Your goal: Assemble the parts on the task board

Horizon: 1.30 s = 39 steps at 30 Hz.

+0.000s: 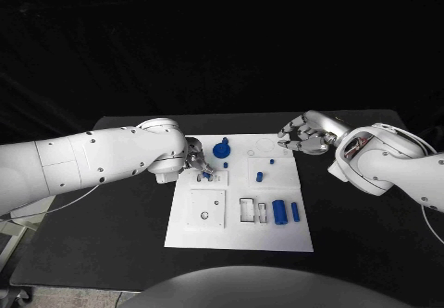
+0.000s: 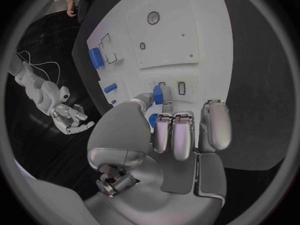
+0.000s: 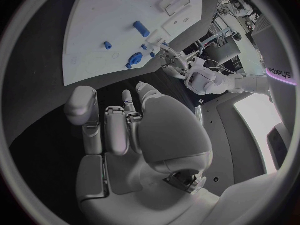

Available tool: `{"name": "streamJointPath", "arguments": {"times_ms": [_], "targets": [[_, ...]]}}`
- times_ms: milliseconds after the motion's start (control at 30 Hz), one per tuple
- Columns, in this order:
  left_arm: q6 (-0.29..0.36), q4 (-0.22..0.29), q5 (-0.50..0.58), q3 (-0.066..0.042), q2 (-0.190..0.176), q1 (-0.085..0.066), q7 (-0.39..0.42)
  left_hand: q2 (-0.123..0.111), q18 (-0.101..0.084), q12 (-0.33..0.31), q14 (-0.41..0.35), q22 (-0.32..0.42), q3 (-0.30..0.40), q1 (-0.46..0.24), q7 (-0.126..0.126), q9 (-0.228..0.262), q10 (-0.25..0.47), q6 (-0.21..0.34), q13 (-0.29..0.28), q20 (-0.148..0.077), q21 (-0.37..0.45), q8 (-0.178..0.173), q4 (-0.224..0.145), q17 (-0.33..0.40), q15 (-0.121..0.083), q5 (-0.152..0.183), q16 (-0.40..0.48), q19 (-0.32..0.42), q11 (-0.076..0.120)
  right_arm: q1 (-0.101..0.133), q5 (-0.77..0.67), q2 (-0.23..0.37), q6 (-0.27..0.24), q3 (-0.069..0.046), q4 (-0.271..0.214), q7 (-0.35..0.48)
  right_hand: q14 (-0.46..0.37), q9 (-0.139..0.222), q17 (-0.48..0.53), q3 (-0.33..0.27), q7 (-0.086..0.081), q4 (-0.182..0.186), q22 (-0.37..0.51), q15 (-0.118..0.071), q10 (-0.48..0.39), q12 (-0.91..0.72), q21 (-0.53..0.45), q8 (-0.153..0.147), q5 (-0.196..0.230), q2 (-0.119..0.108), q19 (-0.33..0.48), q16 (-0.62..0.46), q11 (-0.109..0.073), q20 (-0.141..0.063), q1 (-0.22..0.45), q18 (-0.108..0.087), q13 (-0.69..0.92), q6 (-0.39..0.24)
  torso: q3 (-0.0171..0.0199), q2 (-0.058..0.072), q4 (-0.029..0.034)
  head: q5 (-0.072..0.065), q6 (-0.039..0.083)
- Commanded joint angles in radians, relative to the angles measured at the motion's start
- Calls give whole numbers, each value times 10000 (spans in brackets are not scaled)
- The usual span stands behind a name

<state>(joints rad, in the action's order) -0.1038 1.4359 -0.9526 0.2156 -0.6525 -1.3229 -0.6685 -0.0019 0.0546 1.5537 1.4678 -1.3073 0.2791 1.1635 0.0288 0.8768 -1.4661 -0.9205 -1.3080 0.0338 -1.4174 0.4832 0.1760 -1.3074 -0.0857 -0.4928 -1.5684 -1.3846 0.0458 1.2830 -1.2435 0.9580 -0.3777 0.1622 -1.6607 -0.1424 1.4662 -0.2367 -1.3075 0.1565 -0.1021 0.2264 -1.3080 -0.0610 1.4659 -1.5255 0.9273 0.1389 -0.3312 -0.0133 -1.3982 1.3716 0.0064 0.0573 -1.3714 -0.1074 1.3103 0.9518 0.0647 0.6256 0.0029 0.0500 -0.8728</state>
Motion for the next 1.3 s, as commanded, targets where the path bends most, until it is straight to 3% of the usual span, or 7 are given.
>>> {"name": "streamJointPath", "arguments": {"times_ms": [33, 200, 400, 600, 867, 1300], "targets": [[543, 155, -553, 9, -88, 14, 148, 2, 95, -23, 1030, -462, 80, -182, 40, 25, -909, 46, -2463, -2, 46, -50, 31, -2634, 64, 110, -24, 57, -106, -8, 55, -12, 132, -1, 23, -25, 567, 11, -880, 57, -21, -14, -1108, 99, 505, 36, -60, -47, -46, 62, 73, -25, 99, -6, -69, -58, 1944, 76, -1, 4, 5, 53, 2], [1394, 344, -1069, 25, -221, 116, 190, -26, 68, 112, 1030, -569, 141, -280, 31, 98, -1005, -9, -2578, 2, -23, -16, 81, -2634, 63, 63, -24, -38, -101, -19, 58, -17, 171, 2, 4, -21, 567, 12, -884, 58, -23, -13, -1109, 99, 507, 35, -56, -49, -44, 63, 74, -20, 99, -5, -66, -57, 1947, 76, -18, 6, -9, 103, 2], [2171, 521, -1369, 32, -310, 293, 200, -32, 69, 116, 1030, -578, 209, -345, 17, 171, -1008, -26, -2581, 0, -22, 15, 121, -2634, 56, -34, -24, -48, -91, -34, 59, -6, 171, 5, -21, -16, 557, 22, -872, 53, -29, 17, -1099, 104, 492, 48, -96, -59, 3, 71, 91, -38, 104, -1, -16, -61, 1931, 83, 1, 9, -13, 122, 2], [2698, 703, -1565, 36, -395, 528, 211, -8, 78, 89, 1030, -554, 256, -360, 16, 203, -989, -15, -2558, 0, 1, 23, 140, -2634, 55, -61, -24, -26, -91, -40, 59, 11, 183, 6, -40, -20, 557, 22, -872, 53, -29, 17, -1099, 104, 492, 48, -96, -59, 3, 71, 91, -38, 104, -1, -16, -61, 1931, 83, -3, 7, 0, 99, 2], [2872, 727, -1664, 36, -367, 759, 218, 6, 86, 60, 1030, -530, 279, -373, 17, 222, -968, -14, -2533, -1, 21, 30, 154, -2634, 54, -62, -24, -5, -91, -57, 60, 35, 198, 7, -56, -24, 549, 27, -853, 55, -26, 38, -1089, 108, 475, 64, -142, -58, 38, 86, 107, -61, 110, 3, 17, -68, 1910, 104, -15, 9, -2, 94, 2], [2596, 752, -1654, 36, -382, 812, 196, 4, 93, 18, 1030, -510, 299, -425, 18, 265, -939, -37, -2497, -1, 42, 56, 195, -2634, 54, -40, -24, 13, -92, -87, 114, 45, 247, 7, -38, -27, 544, 26, -838, 60, -21, 39, -1084, 110, 466, 72, -165, -54, 42, 92, 114, -78, 113, 4, 20, -71, 1900, 118, 5, 5, -1, 130, 2]]}}
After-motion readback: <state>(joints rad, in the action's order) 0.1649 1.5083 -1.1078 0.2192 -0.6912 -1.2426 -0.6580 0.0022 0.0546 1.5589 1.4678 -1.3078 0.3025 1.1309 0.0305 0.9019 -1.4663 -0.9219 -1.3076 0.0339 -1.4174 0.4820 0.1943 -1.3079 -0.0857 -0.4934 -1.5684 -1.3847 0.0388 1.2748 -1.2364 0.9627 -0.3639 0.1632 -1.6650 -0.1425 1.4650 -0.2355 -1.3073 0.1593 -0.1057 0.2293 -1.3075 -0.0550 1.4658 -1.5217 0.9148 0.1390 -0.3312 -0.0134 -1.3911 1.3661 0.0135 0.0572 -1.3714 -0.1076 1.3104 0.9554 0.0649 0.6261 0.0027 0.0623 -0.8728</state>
